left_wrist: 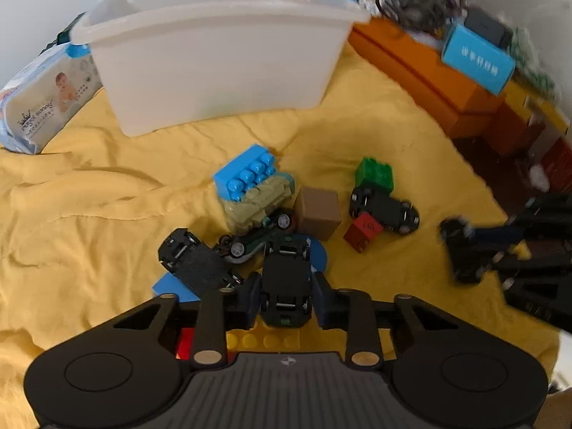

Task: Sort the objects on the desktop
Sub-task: 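Grasp the green race car with the left tool while the right tool holds the white car, then carry both cars over the white bin and open both tools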

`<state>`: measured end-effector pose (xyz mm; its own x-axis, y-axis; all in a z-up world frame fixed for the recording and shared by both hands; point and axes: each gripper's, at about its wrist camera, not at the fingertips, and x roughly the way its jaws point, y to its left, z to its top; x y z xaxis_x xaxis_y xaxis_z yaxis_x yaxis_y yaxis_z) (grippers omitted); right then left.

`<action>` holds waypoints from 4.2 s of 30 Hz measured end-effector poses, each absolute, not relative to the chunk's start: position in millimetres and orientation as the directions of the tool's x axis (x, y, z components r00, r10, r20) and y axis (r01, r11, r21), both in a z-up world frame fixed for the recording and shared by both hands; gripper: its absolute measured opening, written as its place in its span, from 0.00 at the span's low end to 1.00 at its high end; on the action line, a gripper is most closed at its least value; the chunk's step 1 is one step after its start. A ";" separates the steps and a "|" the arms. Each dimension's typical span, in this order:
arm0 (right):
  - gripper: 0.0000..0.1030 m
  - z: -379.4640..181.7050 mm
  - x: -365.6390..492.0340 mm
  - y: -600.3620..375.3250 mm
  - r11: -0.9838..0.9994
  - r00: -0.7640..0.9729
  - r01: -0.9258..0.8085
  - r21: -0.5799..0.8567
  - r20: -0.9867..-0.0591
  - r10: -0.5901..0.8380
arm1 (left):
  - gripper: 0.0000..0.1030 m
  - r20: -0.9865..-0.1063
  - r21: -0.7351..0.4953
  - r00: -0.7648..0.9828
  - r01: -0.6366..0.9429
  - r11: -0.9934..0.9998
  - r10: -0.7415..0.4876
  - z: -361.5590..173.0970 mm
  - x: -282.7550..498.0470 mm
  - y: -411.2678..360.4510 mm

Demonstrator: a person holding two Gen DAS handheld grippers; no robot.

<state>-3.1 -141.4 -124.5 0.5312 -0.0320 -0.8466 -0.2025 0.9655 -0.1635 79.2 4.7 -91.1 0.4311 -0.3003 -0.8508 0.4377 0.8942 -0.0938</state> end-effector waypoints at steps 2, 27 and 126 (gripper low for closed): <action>0.18 -129.9 -5.4 -142.0 0.945 0.534 -0.220 -0.241 -0.841 -0.090 | 0.32 -0.842 -0.031 0.466 0.459 0.888 -0.271 -88.4 71.1 -4.0; 0.29 -119.1 -23.6 -162.5 0.943 0.535 -0.327 -0.067 -0.835 0.126 | 0.40 -0.796 0.226 0.584 0.526 0.820 -0.155 -88.6 21.0 -63.5; 0.33 -30.4 184.6 -113.5 0.979 0.813 -0.136 -0.154 -0.582 0.021 | 0.33 -0.576 0.153 0.790 0.357 0.921 -0.211 9.7 223.9 20.6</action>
<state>184.6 -113.5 -30.4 0.8132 0.0213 -0.5816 -0.1357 0.9787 -0.1540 223.9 20.6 9.7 0.7899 -0.2110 -0.5758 0.3575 0.9214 0.1527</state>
